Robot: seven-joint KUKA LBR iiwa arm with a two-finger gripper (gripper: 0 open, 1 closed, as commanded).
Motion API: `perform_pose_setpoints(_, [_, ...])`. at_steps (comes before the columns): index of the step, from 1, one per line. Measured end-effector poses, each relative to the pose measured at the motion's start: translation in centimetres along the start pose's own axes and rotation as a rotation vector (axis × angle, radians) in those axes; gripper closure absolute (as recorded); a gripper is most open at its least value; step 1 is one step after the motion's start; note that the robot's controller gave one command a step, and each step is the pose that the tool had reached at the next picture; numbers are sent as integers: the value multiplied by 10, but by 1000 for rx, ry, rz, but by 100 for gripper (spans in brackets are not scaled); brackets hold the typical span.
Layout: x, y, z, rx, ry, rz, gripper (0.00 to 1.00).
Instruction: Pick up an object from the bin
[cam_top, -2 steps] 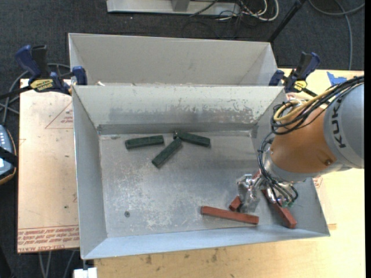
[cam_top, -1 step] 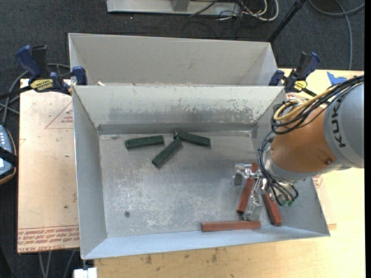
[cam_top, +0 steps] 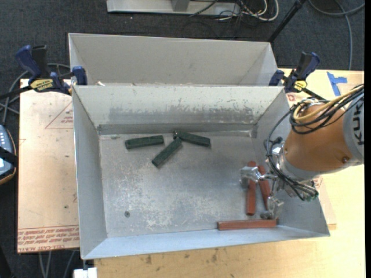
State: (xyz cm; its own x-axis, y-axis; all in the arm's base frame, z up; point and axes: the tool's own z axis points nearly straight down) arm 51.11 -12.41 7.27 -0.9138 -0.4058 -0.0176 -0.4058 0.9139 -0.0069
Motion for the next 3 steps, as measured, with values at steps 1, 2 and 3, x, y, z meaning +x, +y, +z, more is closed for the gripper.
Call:
perform_pose_setpoints(1, [-45, -19, 2, -32, 1, -529, 0])
perform_pose_setpoints(2, [-45, -23, 0, -24, 0, -530, 100])
perform_pose_setpoints(3, [-44, -24, 1, -22, -1, -528, 0])
